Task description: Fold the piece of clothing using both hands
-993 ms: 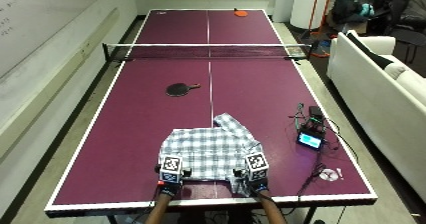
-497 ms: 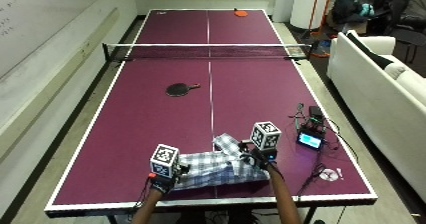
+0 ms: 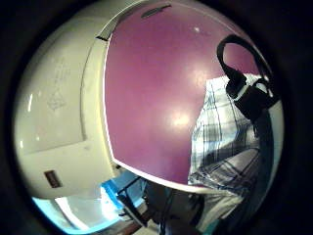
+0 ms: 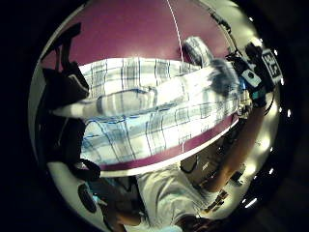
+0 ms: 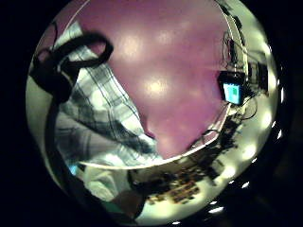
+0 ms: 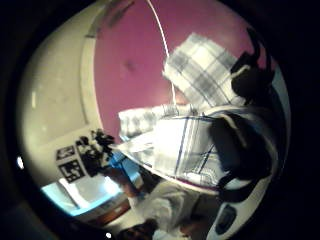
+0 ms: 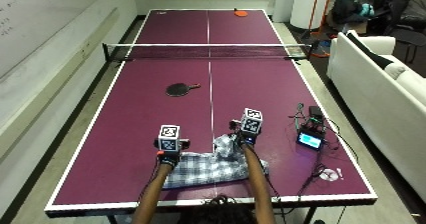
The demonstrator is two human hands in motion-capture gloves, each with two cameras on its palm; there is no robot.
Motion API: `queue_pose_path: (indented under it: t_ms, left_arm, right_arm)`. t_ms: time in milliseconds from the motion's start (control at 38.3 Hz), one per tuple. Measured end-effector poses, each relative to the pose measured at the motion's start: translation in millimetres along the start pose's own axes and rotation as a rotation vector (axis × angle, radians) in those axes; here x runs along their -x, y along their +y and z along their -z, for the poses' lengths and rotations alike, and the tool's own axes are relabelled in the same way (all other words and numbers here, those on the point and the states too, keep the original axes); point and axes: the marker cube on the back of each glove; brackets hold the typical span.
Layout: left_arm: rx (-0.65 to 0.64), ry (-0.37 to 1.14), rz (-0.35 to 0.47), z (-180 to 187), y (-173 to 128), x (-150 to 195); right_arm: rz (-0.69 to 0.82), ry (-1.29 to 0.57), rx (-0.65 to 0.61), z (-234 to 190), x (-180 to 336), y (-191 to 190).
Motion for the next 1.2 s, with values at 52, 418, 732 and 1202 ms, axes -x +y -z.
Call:
queue_pose_path:
  t_ms: [52, 418, 732, 1202]
  left_arm:
    - [-0.031, 0.011, 0.054, -9.5, -14.3, 6.9]
    - [0.062, -0.230, -0.044, -34.0, 81.9, 6.7]
    - [0.000, 0.036, -0.079, -75.4, 81.6, -3.3]
    - [-0.016, 0.064, -0.115, -72.7, 37.4, -76.7]
  right_arm:
    - [-0.059, -0.076, -0.058, 5.0, -4.3, -7.6]
    - [-0.271, 0.051, -0.147, -88.7, -107.8, 55.3]
    - [-0.477, 0.142, -0.154, -95.3, -108.0, 112.4]
    - [-0.339, -0.002, -0.577, -52.8, -106.8, 14.9]
